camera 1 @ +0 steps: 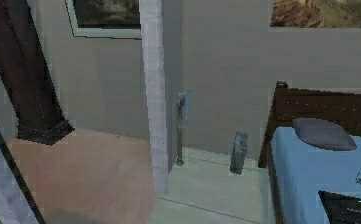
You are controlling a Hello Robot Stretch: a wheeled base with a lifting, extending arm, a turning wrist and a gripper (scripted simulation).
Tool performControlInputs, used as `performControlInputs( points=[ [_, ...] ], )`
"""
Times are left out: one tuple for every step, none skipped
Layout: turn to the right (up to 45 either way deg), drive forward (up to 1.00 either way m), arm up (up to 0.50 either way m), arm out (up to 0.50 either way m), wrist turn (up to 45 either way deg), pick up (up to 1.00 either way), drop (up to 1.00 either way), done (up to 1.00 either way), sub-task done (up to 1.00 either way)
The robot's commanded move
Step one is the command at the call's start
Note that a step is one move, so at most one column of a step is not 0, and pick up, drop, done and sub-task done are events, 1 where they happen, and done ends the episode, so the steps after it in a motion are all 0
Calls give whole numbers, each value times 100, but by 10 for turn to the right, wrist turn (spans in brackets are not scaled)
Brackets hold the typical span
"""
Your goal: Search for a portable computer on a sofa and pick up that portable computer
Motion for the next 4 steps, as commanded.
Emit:
performControlInputs(
  points=[
    [0,10,0,0,0,0,0,0,0],
    [-90,0,0,0,0,0,0,0,0],
    [0,90,0,0,0,0,0,0,0],
    [-270,0,0,0,0,0,0,0,0]
  ],
)
